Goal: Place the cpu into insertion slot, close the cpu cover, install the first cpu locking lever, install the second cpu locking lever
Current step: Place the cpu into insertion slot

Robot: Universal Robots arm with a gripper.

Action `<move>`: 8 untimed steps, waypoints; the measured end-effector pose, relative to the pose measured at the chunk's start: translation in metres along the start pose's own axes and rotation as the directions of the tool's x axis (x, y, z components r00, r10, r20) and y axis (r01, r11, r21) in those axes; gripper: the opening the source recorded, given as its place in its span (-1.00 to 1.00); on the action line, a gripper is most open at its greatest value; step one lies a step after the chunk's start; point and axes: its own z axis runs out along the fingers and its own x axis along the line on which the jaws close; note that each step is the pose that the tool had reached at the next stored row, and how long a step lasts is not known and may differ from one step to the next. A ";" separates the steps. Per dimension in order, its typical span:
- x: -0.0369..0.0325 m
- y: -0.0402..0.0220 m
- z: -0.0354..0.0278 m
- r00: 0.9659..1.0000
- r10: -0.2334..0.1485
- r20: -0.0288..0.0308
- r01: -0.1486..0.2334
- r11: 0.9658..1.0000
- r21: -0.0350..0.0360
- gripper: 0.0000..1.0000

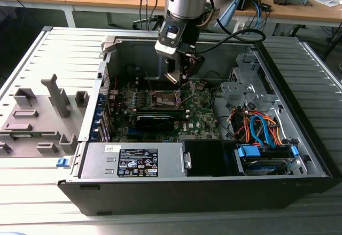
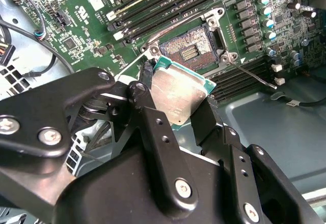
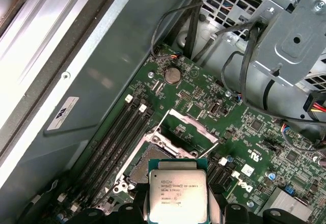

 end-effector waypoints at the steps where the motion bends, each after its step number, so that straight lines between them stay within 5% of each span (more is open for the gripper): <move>1: 0.0000 0.0000 0.0000 1.000 0.001 0.000 -0.001 1.000 0.000 0.09; 8: 0.0000 0.0000 0.0000 1.000 0.008 0.000 -0.008 1.000 0.000 0.09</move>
